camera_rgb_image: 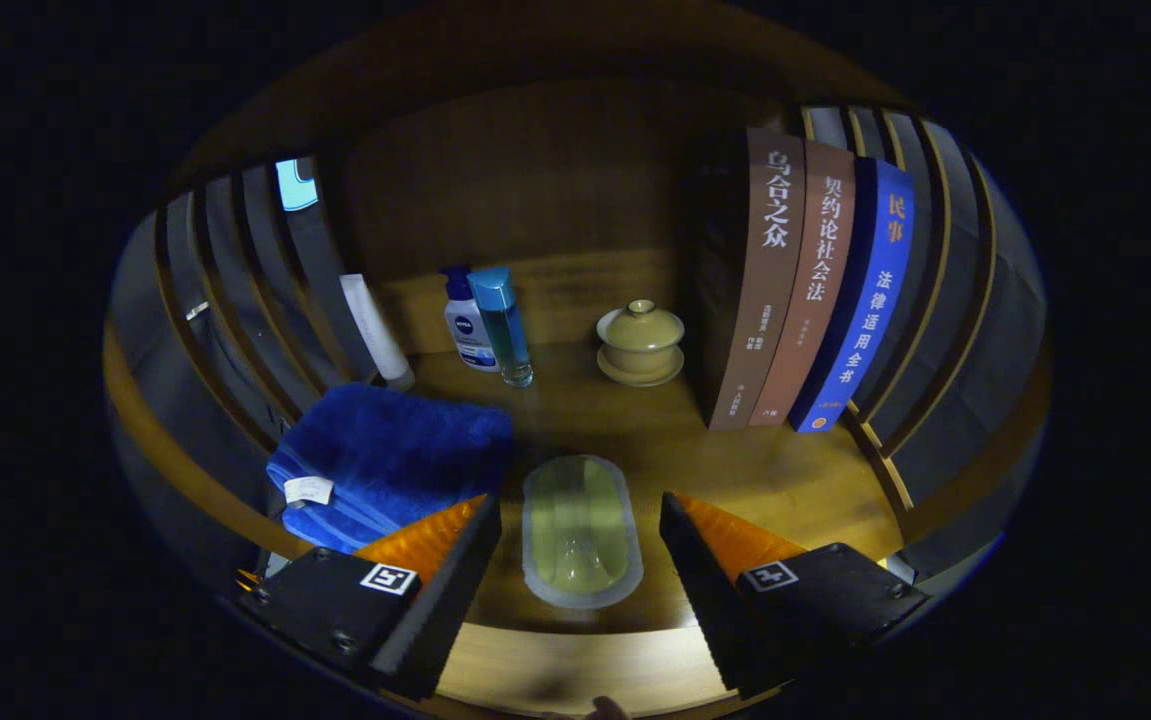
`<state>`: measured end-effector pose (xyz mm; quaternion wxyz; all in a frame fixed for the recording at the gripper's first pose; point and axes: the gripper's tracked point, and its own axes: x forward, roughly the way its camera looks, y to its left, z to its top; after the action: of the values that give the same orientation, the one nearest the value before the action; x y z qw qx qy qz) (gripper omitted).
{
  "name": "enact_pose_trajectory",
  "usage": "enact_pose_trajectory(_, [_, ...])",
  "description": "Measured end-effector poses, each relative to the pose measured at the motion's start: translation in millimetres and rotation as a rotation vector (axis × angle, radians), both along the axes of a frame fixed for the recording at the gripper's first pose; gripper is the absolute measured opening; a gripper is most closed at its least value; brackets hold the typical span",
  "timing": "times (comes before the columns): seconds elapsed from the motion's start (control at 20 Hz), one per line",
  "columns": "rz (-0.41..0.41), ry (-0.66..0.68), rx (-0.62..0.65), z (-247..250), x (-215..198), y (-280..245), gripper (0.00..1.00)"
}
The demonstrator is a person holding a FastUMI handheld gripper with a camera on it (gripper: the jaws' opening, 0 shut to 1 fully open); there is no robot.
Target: Pull open the drawer, take out the items inside it, and place them on the countertop above the cabinet.
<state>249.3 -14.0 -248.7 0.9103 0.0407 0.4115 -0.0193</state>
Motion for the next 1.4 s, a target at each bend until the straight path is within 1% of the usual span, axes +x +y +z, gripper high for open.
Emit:
enact_pose_trajectory(0.1, [-0.002,-0.025,0.008,8,-14,4,1.0])
enact_pose_trajectory(0.25, [-0.019,-0.098,0.015,26,-43,9,1.0])
enact_pose_trajectory(0.45, [-0.016,-0.246,-0.003,64,-90,15,1.0])
enact_pose_trajectory(0.65, [-0.031,-0.428,0.01,104,-146,17,1.0])
enact_pose_trajectory(0.8, [-0.019,-0.517,0.004,113,-191,20,0.99])
enact_pose_trajectory(0.95, [0.011,-0.572,0.005,105,-231,28,0.99])
enact_pose_trajectory(1.05, [0.01,-0.582,0.008,90,-258,30,0.99])
enact_pose_trajectory(1.25, [-0.032,-0.561,0.024,49,-292,25,0.99])
enact_pose_trajectory(1.4, [-0.028,-0.486,-0.004,5,-306,23,0.99])
